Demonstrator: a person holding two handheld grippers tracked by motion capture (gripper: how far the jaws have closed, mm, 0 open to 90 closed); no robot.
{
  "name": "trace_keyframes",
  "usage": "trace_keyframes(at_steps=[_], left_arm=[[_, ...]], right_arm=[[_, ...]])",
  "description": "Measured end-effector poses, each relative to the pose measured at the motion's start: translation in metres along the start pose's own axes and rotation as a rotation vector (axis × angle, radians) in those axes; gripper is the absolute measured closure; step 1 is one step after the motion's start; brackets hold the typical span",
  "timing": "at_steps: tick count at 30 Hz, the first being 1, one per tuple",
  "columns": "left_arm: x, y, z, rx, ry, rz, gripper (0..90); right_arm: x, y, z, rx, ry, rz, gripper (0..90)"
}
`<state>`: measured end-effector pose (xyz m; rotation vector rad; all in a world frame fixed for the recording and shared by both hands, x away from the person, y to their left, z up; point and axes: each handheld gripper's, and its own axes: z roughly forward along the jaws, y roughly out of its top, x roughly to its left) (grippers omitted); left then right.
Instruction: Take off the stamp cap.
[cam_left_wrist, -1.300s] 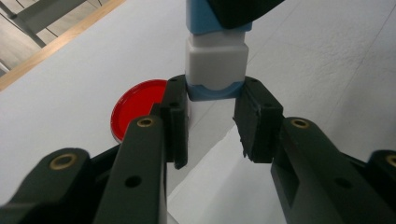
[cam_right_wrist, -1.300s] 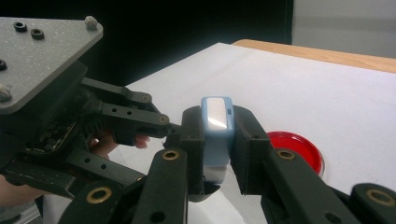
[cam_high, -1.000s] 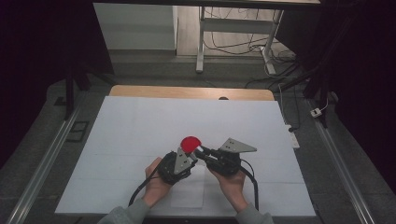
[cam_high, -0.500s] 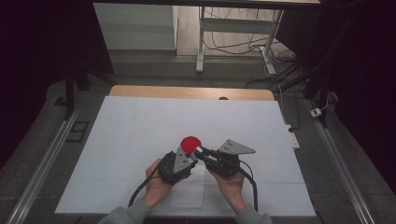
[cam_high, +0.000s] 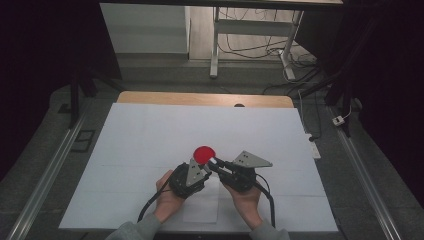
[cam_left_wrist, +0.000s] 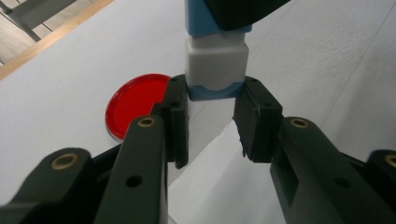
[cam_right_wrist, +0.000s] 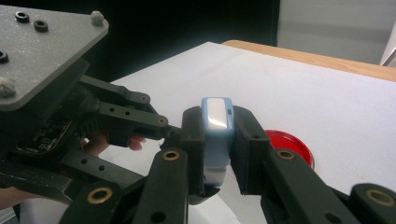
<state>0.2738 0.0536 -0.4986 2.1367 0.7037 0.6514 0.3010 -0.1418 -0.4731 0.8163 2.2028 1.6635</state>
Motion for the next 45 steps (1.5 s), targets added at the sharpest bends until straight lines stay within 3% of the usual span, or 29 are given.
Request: trace_keyframes(at_steps=[12, 21, 27, 30, 34, 35, 36, 37, 38, 40, 45], left_arm=[[-0.001, 0.000, 0.001, 0.002, 0.014, 0.019, 66.5], [0.001, -0.002, 0.001, -0.006, -0.020, -0.017, 66.5], [-0.002, -0.002, 0.002, 0.003, 0.007, 0.031, 66.6], [-0.001, -0.002, 0.001, 0.001, 0.005, 0.030, 66.6], [0.001, -0.002, 0.002, -0.004, -0.024, -0.008, 66.5], [0.002, -0.002, 0.002, -0.007, -0.040, -0.035, 66.5], [0.008, -0.006, 0.005, 0.014, -0.074, -0.088, 66.6], [0.008, -0.006, 0.005, 0.014, -0.074, -0.088, 66.6], [0.011, -0.010, 0.006, 0.019, -0.079, -0.118, 66.6], [0.012, -0.011, 0.005, 0.022, -0.053, -0.095, 66.6], [0.009, -0.009, 0.003, 0.010, -0.050, -0.072, 66.6]], right_arm=[[0.000, -0.001, 0.000, 0.003, -0.005, 0.002, 75.6], [0.003, -0.003, 0.000, -0.009, -0.022, 0.003, 75.7], [0.003, -0.001, 0.000, 0.007, -0.018, 0.003, 75.7], [0.002, 0.000, 0.000, 0.011, -0.017, -0.003, 75.7], [0.003, -0.001, 0.000, 0.004, -0.020, 0.000, 75.8], [0.003, -0.001, 0.000, 0.003, -0.022, -0.002, 75.8], [0.004, -0.001, -0.003, -0.025, -0.043, -0.009, 75.8], [0.004, -0.001, -0.003, -0.025, -0.043, -0.009, 75.8], [0.002, 0.002, -0.008, -0.053, -0.065, -0.019, 75.9], [0.000, 0.004, -0.010, -0.056, -0.064, -0.012, 75.8], [-0.005, 0.005, -0.014, -0.062, -0.063, 0.005, 75.8]])
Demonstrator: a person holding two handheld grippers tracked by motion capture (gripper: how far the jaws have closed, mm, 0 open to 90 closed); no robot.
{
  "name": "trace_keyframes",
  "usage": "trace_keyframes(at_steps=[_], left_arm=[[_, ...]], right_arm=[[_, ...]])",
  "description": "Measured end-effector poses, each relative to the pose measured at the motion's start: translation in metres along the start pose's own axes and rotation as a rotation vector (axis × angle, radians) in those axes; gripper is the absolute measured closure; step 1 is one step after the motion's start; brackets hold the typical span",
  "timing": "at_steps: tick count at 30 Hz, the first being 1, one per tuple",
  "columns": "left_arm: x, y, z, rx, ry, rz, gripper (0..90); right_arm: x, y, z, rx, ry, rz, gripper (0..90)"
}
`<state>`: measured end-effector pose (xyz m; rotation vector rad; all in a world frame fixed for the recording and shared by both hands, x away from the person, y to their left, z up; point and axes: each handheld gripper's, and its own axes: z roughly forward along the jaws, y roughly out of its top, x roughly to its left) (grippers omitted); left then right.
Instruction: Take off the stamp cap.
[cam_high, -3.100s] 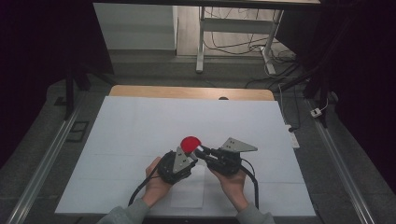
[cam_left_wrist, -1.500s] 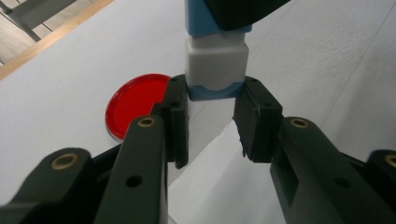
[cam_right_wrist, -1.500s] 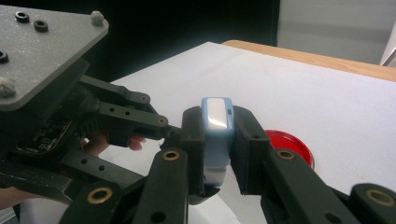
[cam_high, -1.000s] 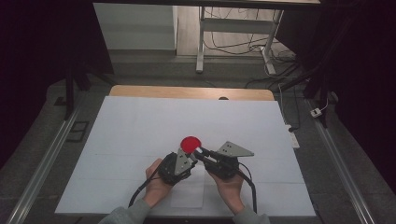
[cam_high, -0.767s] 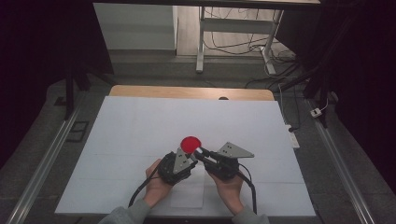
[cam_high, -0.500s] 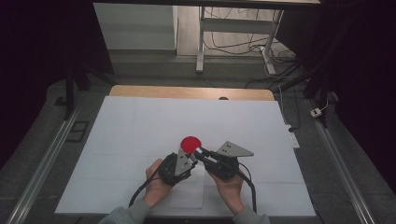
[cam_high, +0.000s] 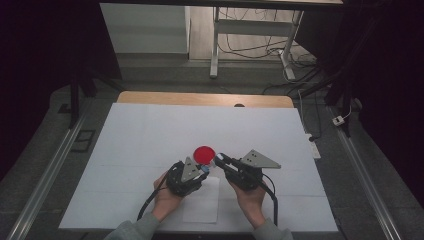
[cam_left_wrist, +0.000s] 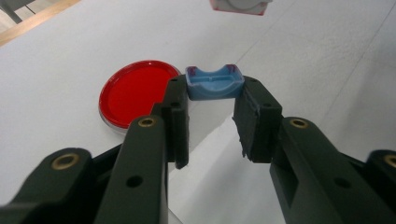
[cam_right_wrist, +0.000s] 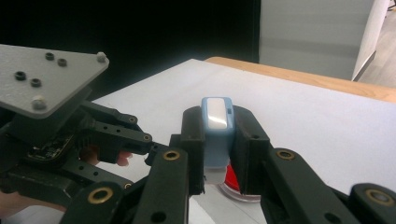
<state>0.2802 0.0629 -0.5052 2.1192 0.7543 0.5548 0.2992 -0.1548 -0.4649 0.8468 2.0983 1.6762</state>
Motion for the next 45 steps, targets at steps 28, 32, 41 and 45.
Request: trace_keyframes(at_steps=[28, 32, 41, 45], left_arm=[[0.026, -0.012, -0.032, -0.040, -0.030, -0.020, 66.1], [0.031, -0.017, -0.041, -0.048, -0.031, -0.033, 66.1], [0.041, -0.031, -0.059, -0.051, -0.027, -0.059, 66.0], [0.046, -0.040, -0.068, -0.052, -0.017, -0.082, 66.0]], right_arm=[[-0.008, -0.002, 0.000, 0.021, 0.012, 0.006, 75.7], [-0.010, -0.002, 0.000, 0.025, 0.009, 0.002, 75.7], [-0.011, -0.002, -0.002, 0.031, 0.000, -0.011, 75.7], [-0.013, -0.001, -0.003, 0.029, -0.007, -0.014, 75.6]])
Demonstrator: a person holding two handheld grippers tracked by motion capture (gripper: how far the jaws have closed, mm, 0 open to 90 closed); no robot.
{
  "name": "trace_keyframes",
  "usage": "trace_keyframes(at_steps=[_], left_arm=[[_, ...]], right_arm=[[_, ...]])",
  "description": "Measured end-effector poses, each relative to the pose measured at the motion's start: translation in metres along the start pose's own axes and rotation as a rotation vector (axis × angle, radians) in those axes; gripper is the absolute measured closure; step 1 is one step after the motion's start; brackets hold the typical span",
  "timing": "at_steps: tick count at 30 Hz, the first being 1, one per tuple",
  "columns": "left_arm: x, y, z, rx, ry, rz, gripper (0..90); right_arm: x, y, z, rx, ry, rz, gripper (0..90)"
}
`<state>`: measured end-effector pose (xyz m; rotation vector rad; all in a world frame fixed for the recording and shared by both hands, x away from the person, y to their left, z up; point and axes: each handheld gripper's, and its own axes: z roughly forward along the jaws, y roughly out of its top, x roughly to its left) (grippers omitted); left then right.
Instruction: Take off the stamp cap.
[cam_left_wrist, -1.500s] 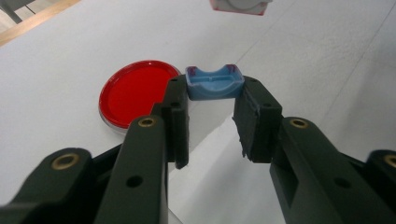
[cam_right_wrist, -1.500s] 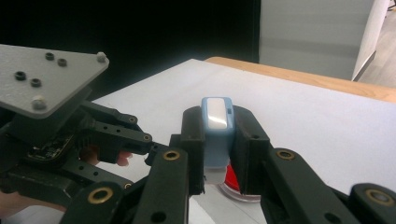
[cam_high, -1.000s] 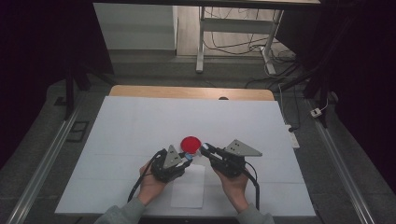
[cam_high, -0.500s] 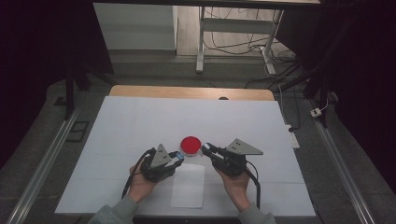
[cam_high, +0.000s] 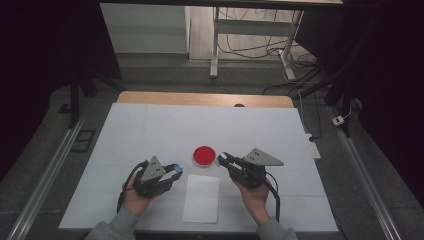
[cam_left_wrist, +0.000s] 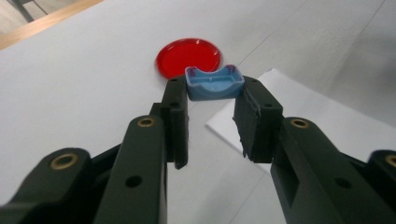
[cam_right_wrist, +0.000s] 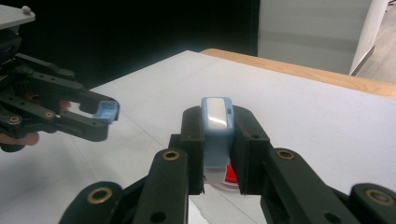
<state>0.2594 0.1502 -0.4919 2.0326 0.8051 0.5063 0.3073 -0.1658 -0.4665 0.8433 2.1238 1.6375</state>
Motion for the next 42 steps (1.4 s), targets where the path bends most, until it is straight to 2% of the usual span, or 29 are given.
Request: trace_keyframes(at_steps=[7, 22, 32, 42], left_arm=[[0.010, -0.011, -0.011, 0.006, 0.025, -0.040, 65.9], [0.021, -0.039, -0.038, 0.015, 0.065, -0.113, 65.9], [0.025, -0.053, -0.049, 0.022, 0.075, -0.152, 65.9], [0.029, -0.058, -0.052, 0.019, 0.071, -0.175, 65.9]], right_arm=[[-0.005, 0.002, -0.004, -0.009, -0.012, 0.001, 75.6], [-0.013, 0.005, -0.009, -0.009, -0.022, 0.005, 75.6], [-0.015, 0.004, -0.009, 0.005, -0.032, -0.014, 75.6], [-0.018, 0.005, -0.010, 0.010, -0.042, -0.024, 75.6]])
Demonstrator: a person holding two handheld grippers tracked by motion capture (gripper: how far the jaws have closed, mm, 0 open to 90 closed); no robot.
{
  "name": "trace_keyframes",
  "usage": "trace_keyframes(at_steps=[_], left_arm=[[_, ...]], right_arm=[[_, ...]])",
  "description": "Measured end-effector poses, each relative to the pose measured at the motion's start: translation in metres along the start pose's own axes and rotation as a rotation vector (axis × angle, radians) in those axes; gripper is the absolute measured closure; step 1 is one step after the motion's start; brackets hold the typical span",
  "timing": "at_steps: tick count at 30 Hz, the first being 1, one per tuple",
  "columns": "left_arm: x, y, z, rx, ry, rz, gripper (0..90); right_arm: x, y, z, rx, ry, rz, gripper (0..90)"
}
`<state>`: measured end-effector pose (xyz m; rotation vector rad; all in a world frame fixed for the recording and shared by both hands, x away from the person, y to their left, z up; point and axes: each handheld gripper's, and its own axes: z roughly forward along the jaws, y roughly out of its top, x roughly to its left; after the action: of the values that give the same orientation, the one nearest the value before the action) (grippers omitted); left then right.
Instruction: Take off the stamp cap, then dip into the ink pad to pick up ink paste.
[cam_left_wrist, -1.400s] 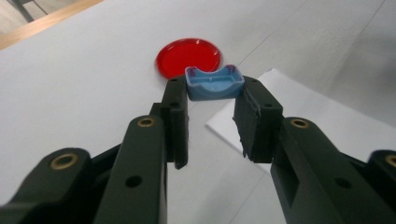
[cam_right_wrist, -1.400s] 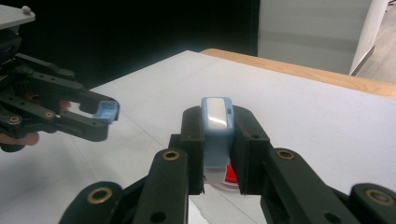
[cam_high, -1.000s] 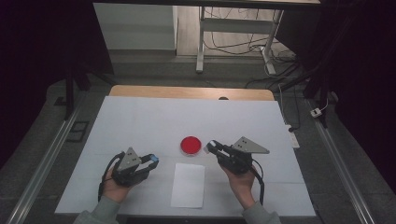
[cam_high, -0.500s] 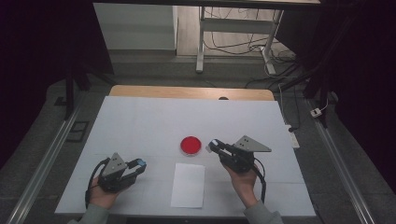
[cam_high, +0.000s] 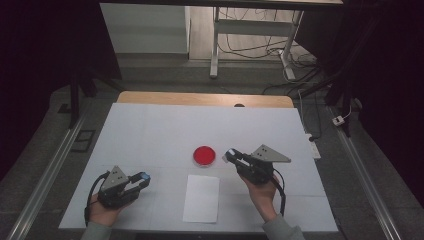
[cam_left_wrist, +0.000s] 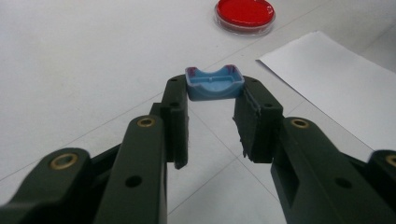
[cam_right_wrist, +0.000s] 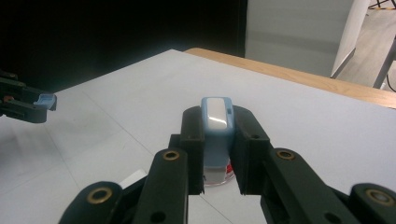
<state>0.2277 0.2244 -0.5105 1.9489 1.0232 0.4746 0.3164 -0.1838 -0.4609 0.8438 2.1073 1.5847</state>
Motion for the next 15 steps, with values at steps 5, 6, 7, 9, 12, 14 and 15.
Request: trace_keyframes(at_steps=[5, 6, 7, 9, 12, 14, 15], left_arm=[[-0.0012, 0.0004, 0.0012, 0.003, -0.005, 0.008, 65.9], [-0.0013, 0.0004, 0.0011, 0.002, -0.005, 0.008, 65.9], [-0.0012, 0.0003, 0.0009, 0.002, -0.005, 0.007, 65.9], [-0.0010, 0.0003, 0.0006, 0.001, -0.004, 0.008, 65.9], [-0.0008, 0.0008, 0.0005, -0.002, -0.004, 0.006, 65.9], [-0.0005, 0.0010, 0.0007, -0.002, -0.005, 0.007, 65.9], [-0.0002, 0.0010, 0.0010, 0.000, -0.007, 0.009, 65.9]], right_arm=[[-0.0004, 0.0001, 0.0000, -0.002, 0.001, 0.002, 75.6], [-0.0004, 0.0002, 0.0000, -0.002, 0.002, 0.002, 75.6], [-0.0004, 0.0002, 0.0000, -0.002, 0.003, 0.001, 75.6], [-0.0002, 0.0003, -0.0001, -0.002, 0.004, 0.003, 75.6], [0.0000, 0.0012, -0.0003, -0.004, 0.005, 0.001, 75.6], [-0.0001, 0.0019, -0.0006, -0.007, 0.005, -0.001, 75.6], [-0.0005, 0.0022, -0.0008, -0.007, 0.002, -0.005, 75.6]])
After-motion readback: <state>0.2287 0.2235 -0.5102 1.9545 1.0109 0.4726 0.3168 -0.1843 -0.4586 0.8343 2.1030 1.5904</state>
